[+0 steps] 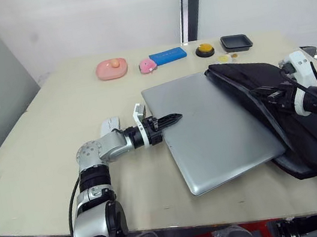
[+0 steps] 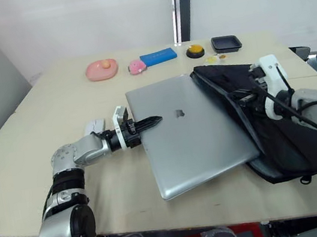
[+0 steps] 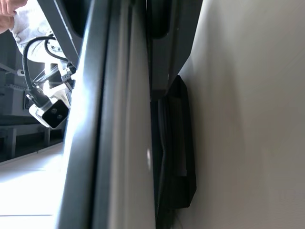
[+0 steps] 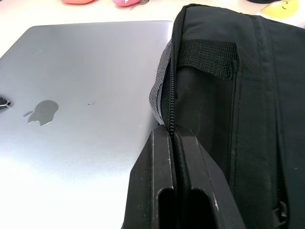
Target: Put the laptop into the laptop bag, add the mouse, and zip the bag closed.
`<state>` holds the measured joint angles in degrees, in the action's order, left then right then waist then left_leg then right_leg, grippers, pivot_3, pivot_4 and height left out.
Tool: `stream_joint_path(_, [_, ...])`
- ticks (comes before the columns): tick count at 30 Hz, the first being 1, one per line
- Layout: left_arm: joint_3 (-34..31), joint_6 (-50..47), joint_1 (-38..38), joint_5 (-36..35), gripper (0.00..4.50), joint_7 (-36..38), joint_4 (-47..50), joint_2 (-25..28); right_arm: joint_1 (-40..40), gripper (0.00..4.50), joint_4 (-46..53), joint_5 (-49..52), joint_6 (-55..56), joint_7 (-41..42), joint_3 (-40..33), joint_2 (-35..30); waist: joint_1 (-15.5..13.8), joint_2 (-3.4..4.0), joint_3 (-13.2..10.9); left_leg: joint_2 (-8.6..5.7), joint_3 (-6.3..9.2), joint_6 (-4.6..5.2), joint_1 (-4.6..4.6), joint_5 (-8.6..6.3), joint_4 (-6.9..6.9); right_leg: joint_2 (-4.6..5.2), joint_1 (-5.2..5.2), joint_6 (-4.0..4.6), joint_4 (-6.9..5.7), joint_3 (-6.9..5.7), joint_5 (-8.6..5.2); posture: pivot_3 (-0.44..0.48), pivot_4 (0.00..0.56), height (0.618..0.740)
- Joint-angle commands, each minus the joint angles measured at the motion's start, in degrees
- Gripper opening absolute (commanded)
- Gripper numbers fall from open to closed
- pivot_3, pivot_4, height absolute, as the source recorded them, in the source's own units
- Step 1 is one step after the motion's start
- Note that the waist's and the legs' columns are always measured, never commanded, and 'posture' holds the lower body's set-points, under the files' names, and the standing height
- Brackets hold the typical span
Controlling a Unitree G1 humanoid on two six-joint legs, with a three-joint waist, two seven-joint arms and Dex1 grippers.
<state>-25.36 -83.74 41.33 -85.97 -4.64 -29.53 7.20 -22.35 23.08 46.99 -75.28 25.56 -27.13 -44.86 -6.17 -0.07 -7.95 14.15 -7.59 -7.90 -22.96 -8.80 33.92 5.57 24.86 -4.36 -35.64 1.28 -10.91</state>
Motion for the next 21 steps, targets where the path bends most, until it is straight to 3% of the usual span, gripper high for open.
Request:
stream_joint_path(1, [-0.4, 0.2, 2.4, -4.8, 0.36, 0.8, 3.0, -1.0, -1.6, 0.02, 2.0, 1.6, 1.0, 0.2, -1.2, -0.6, 0.1, 0.0, 0.0, 0.0, 0.0, 0.0, 0.01, 0.0, 0.0, 0.0, 0.0, -0.01, 0.0, 0.01, 0.0, 0.0, 0.15, 0.74])
stream_joint_path(8, [0.8, -0.1, 2.4, -5.9, 0.36, 1.1, 4.4, -2.2, -1.9, 0.02, 2.9, 2.7, 0.9, -0.6, -0.3, 0.1, 0.0, 0.0, 0.0, 0.0, 0.0, 0.01, -0.01, 0.01, 0.0, 0.0, 0.0, -0.03, 0.02, 0.0, 0.02, 0.0, 0.15, 0.74])
stream_joint_path(17, [3.9, -2.6, 0.8, -8.8, 0.36, 3.5, 7.1, 0.1, -2.0, 0.02, 3.0, 3.3, 0.9, -1.5, 0.9, 0.7, 0.1, 0.0, 0.0, 0.0, -0.02, 0.0, 0.0, 0.0, 0.0, 0.0, 0.0, -0.06, 0.02, 0.02, 0.03, 0.0, 0.15, 0.74])
stream_joint_path(21, [5.3, -1.9, 0.1, -6.7, 0.36, 3.4, 6.6, 0.2, -2.6, 0.02, 3.0, 4.1, 0.5, -1.9, 0.8, 0.8, 0.1, 0.0, 0.0, 0.0, -0.02, 0.0, 0.01, 0.0, 0.0, 0.0, -0.01, -0.07, 0.02, 0.02, 0.04, 0.0, 0.15, 0.74])
